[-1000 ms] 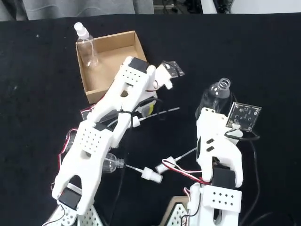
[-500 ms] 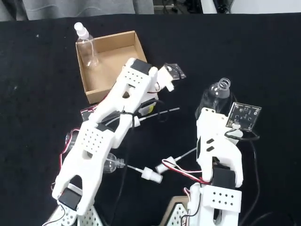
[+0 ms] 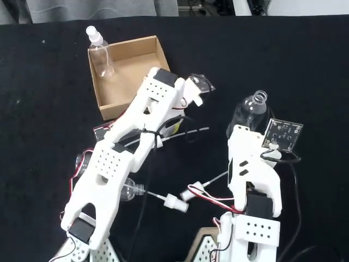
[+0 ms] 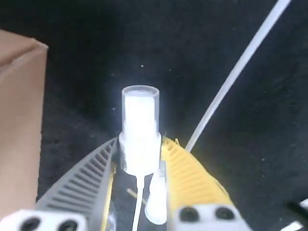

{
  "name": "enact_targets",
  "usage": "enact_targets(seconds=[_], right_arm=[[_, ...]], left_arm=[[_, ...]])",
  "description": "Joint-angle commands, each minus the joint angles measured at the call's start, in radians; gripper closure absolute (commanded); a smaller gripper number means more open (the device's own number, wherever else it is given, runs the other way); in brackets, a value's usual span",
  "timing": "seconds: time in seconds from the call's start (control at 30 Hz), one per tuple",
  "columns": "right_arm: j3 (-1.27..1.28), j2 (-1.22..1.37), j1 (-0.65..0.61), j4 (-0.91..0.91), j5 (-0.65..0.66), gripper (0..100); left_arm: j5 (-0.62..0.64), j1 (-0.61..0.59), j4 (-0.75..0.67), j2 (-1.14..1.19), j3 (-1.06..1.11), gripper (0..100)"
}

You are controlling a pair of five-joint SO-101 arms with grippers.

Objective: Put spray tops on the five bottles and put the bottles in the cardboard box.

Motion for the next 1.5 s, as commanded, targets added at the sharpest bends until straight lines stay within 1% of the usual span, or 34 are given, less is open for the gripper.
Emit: enact_targets(seconds=[0.0, 0.23, 0.5, 0.77, 0.87, 1.23, 1.37, 1.47], right_arm=[[-0.027, -0.027, -0.003, -0.029, 0.002, 91.0], [-0.027, -0.027, -0.003, -0.029, 0.002, 91.0], [-0.027, -0.027, -0.006, -0.029, 0.002, 91.0], [-0.027, -0.027, -0.008, -0.029, 0.002, 91.0], [-0.027, -0.027, -0.008, -0.029, 0.002, 91.0], [-0.027, -0.027, -0.009, -0.029, 0.002, 91.0], [-0.025, -0.027, -0.011, -0.029, 0.002, 91.0], [-0.024, -0.027, -0.028, -0.029, 0.002, 91.0]], left_arm=[[0.051, -0.013, 0.014, -0.121, -0.015, 97], [0.074, -0.025, 0.072, -0.186, -0.016, 97], [0.147, -0.05, 0.074, -0.247, -0.015, 97], [0.155, -0.059, 0.089, -0.292, -0.013, 97], [0.193, -0.076, 0.089, -0.322, -0.01, 97], [0.201, -0.085, 0.08, -0.526, 0.154, 97], [0.203, -0.082, 0.014, -0.603, 0.285, 97], [0.203, -0.079, -0.061, -0.678, 0.412, 97]])
